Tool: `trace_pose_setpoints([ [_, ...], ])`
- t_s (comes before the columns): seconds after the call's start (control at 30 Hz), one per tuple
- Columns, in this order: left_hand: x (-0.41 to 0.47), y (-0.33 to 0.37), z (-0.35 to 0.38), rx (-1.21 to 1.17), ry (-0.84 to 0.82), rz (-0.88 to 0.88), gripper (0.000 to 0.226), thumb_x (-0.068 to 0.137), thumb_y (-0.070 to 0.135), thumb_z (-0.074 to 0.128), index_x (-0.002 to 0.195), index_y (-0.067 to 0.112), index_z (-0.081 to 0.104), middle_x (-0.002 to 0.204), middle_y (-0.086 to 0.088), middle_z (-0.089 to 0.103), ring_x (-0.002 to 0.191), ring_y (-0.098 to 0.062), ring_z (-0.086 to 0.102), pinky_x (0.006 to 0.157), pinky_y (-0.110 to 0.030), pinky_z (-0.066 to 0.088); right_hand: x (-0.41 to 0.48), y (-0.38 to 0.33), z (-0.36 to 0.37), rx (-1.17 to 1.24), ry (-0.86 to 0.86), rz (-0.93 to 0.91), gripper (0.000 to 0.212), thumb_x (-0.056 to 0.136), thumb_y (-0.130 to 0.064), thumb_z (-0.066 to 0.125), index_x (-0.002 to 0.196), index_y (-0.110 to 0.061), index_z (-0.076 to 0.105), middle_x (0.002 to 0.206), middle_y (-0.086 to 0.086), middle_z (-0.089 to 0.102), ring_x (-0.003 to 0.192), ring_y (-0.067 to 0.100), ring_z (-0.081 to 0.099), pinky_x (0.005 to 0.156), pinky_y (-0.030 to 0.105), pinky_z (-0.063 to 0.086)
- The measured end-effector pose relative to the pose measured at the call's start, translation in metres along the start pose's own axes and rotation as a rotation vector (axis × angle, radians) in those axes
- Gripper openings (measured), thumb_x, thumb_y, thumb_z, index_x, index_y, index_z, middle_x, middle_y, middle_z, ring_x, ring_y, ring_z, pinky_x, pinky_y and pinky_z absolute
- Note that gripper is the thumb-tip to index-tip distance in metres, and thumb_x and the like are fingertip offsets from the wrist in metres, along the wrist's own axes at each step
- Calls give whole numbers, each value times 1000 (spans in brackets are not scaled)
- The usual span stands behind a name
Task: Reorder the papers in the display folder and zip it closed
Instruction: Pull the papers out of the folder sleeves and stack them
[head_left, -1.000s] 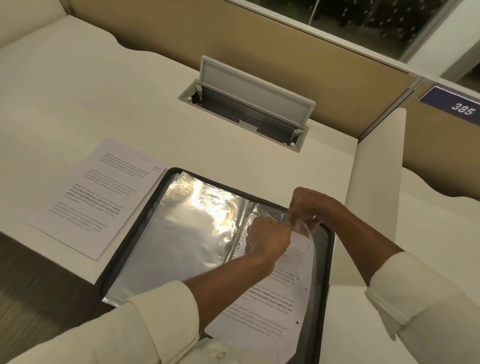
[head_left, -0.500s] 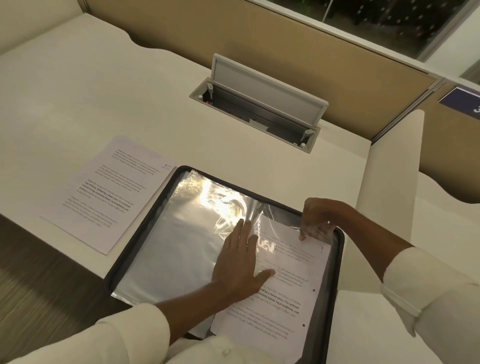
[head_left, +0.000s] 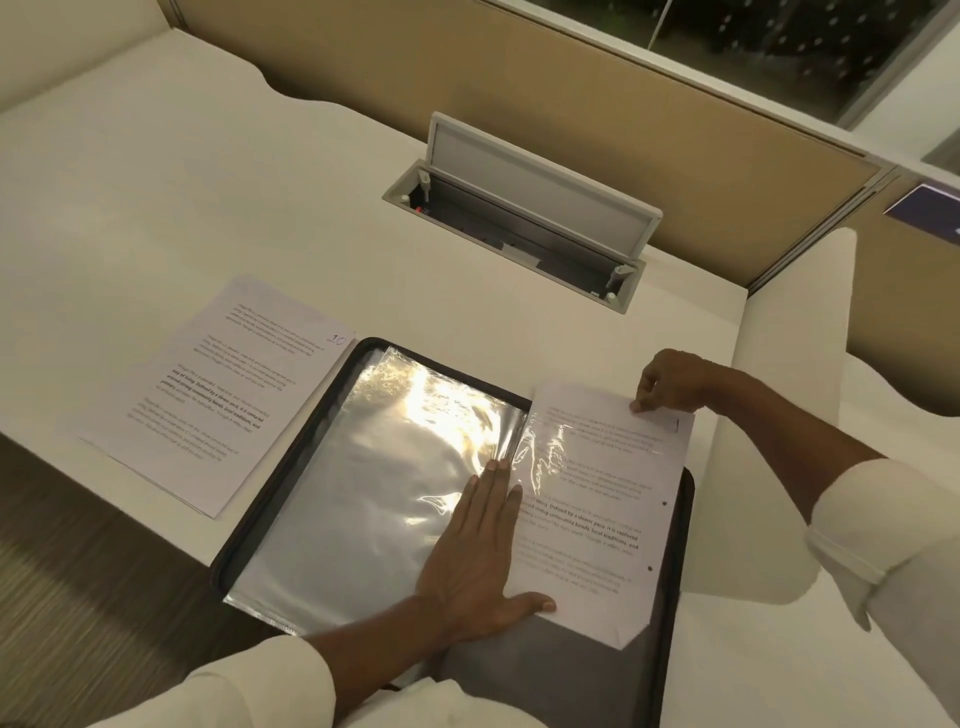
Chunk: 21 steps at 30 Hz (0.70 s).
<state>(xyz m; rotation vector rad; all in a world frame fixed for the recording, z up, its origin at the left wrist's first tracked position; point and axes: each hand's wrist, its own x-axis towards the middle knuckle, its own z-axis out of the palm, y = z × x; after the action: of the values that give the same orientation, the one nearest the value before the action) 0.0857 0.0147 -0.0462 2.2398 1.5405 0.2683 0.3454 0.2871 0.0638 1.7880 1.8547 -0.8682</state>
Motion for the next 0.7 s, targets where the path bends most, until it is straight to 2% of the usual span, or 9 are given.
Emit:
trace_pose_setpoints([
  [0.1,0,1,-1,23,-19,1,132,84,98,38,168,1,4,175,-19,-19,163,-34,-17,131,-56,12,6,3,-11,-62,130,-28,20,92,-33,81,86,-17,69,99,4,69,90,21,62,75,31,45],
  [0.2,0,1,-3,58,-46,4,131,85,97,38,168,0,6,174,-21,-18,162,-36,-17,131,-56,14,9,7,-26,-41,297,-20,22,91,-33,82,81,-21,67,104,4,66,97,26,60,77,35,45],
  [0.43,0,3,-5,96,-80,3,128,87,97,33,168,3,2,174,-19,-21,161,-35,-23,132,-55,9,-1,6,-71,85,668,-40,16,91,-28,77,80,-29,66,94,1,70,90,27,61,76,39,49],
  [0.57,0,3,-5,107,-107,-3,128,86,98,31,169,4,4,174,-18,-22,160,-35,-26,132,-56,7,-20,-3,-97,91,865,-178,11,93,-27,75,88,-27,66,98,6,72,90,27,60,75,41,49],
  [0.7,1,3,-4,101,-123,-8,129,85,98,31,169,5,3,174,-17,-25,159,-34,-28,132,-55,3,-50,-20,-116,67,1049,-393,12,96,-24,72,97,-12,69,97,13,75,83,28,64,69,42,52],
])
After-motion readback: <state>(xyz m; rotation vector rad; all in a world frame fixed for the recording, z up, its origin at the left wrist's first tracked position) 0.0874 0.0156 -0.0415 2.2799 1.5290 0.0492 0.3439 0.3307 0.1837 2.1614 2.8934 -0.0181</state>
